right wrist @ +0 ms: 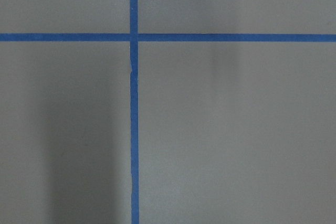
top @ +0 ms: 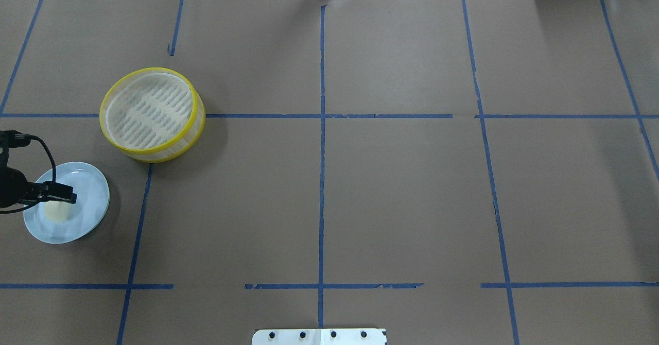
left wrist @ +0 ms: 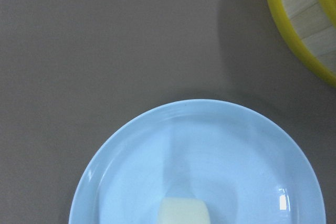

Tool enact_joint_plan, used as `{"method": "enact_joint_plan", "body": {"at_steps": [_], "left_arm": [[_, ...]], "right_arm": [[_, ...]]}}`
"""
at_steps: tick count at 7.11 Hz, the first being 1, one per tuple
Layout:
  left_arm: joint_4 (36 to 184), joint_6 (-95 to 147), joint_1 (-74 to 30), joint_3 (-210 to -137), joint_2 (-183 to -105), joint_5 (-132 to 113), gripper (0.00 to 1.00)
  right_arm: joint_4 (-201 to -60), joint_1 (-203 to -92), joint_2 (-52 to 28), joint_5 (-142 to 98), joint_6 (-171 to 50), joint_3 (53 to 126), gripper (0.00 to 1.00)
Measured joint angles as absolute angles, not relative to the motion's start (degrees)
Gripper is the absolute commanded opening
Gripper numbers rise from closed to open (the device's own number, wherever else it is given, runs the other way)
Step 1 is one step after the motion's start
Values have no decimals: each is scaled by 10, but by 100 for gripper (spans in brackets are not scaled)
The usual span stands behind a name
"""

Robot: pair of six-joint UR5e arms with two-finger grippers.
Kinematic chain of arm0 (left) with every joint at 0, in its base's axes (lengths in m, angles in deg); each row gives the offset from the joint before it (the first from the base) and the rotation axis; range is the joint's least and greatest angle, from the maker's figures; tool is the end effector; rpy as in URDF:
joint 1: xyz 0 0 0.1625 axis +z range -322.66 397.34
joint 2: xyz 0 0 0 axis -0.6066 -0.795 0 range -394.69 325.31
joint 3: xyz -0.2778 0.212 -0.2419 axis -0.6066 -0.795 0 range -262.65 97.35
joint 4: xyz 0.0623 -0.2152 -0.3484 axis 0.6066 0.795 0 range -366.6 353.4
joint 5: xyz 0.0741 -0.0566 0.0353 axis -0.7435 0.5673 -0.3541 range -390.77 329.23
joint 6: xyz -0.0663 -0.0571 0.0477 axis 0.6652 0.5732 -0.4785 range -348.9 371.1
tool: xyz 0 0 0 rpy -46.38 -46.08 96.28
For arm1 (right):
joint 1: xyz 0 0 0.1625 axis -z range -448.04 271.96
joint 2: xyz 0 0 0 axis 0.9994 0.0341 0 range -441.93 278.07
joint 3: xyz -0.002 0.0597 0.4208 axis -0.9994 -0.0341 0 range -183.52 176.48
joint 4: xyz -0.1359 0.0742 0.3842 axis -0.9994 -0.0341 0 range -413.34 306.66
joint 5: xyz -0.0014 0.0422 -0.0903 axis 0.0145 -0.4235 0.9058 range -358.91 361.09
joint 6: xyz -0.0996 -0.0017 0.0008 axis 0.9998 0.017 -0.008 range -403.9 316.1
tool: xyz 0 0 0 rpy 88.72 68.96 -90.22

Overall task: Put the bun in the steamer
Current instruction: 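Close the left gripper on the white bun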

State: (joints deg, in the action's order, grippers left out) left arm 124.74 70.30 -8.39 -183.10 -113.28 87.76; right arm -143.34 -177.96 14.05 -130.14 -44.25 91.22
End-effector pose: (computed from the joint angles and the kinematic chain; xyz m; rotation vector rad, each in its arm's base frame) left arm 0.2462 -0.3754 0.5877 0.0527 0.8363 -0.0698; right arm 0.0669 -0.4460 0.6708 -0.0234 -0.7194 0.0123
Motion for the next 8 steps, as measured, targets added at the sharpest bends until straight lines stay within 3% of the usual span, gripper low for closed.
{"method": "enact_joint_plan", "body": {"at_steps": [3, 5, 8], "left_arm": [[1247, 706, -73, -1826, -1133, 873, 52], [1247, 706, -72, -1826, -1133, 873, 37], [1247, 706, -71, -1829, -1133, 873, 35]], "right_arm": [[-1433, -1780, 141, -1301, -443, 912, 100], [-1433, -1780, 140, -1301, -443, 912, 100], [-1433, -1780, 141, -1301, -443, 912, 100]]}}
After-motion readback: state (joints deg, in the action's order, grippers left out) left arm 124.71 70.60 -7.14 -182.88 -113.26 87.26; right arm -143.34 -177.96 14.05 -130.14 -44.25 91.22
